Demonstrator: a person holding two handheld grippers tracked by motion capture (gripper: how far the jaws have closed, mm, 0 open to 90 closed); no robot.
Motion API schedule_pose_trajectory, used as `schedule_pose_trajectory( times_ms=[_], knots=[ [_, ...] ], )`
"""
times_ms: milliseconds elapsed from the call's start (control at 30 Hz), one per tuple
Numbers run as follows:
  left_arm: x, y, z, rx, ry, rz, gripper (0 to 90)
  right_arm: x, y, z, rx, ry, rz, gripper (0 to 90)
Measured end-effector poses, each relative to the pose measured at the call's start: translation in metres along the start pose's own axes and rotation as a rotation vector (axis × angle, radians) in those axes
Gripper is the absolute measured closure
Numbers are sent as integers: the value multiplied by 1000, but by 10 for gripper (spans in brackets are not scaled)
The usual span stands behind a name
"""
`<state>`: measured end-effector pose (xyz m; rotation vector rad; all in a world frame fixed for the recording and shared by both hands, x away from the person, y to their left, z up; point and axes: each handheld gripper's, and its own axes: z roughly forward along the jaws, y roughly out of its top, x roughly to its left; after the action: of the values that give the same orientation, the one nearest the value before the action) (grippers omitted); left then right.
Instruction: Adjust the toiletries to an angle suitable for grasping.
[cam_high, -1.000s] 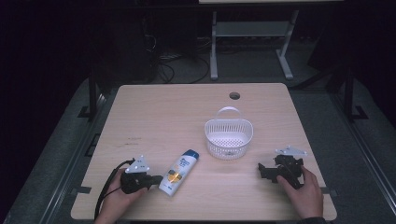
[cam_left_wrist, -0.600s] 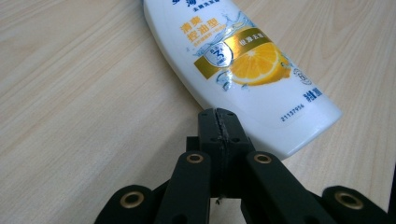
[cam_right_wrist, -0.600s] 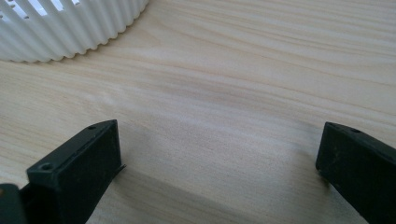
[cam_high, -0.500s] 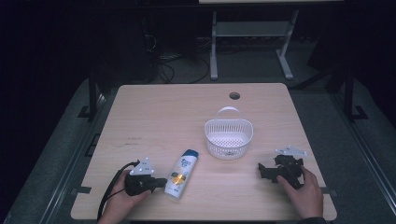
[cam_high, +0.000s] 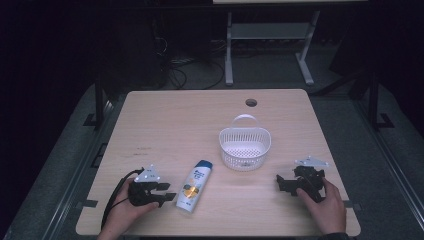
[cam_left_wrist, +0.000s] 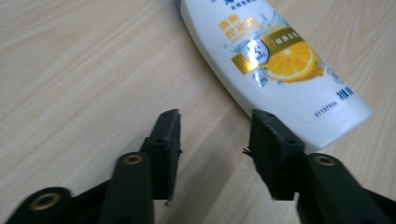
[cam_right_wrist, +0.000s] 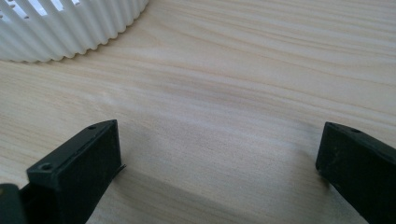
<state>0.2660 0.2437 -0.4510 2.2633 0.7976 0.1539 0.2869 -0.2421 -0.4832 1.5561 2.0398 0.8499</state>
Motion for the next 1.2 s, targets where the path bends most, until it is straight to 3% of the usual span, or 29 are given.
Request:
schedule_pose_trajectory(
  times_ms=[267,467,1200],
  knots=[
    [5,12,-5,-19,-11,-38,354,0,0,0,0,0,0,0],
    [5,22,-5,-13,-15,-31,296,0,0,0,0,0,0,0],
    [-1,52,9,-3,-33,-25,275,0,0,0,0,0,0,0]
  ],
)
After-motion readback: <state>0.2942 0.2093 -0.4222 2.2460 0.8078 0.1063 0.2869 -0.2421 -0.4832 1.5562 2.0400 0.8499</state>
